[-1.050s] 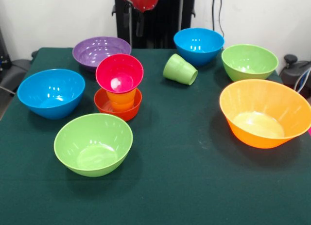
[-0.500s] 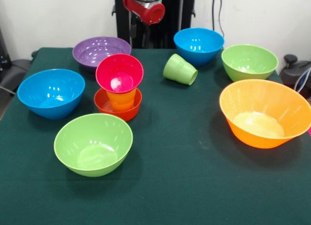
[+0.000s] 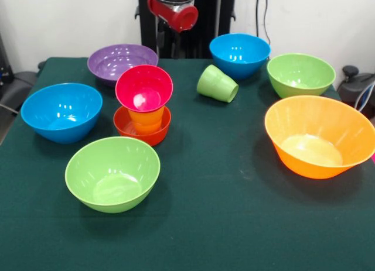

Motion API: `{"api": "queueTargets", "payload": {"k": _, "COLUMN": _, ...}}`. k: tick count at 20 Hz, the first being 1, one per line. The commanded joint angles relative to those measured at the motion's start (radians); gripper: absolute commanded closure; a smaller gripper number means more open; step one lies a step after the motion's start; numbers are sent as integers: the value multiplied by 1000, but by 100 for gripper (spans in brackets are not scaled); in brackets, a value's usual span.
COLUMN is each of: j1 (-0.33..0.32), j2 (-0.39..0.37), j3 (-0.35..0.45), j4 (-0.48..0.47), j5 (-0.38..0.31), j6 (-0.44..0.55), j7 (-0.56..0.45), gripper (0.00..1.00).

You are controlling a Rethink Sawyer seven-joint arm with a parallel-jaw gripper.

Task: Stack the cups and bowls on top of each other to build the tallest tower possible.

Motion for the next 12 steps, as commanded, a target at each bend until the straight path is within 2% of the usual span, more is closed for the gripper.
{"api": "queueTargets", "payload": {"k": 1, "j1": -18, "j2": 18, "j3": 133, "j4": 37, "j5": 33, "j6": 3, "j7": 171, "gripper": 0}}
{"api": "queueTargets", "payload": {"k": 4, "j1": -61, "j2": 28, "j3": 191, "j4": 48, "j5": 30, "j6": -42, "j7": 171, "gripper": 0}}
{"api": "queueTargets", "payload": {"k": 8, "j1": -136, "j2": 74, "j3": 295, "j4": 74, "j5": 11, "j6": -152, "j7": 199, "gripper": 0}}
{"api": "queueTargets", "payload": {"k": 12, "j1": -155, "j2": 106, "j3": 323, "j4": 75, "j5": -1, "j6": -196, "j7": 219, "gripper": 0}}
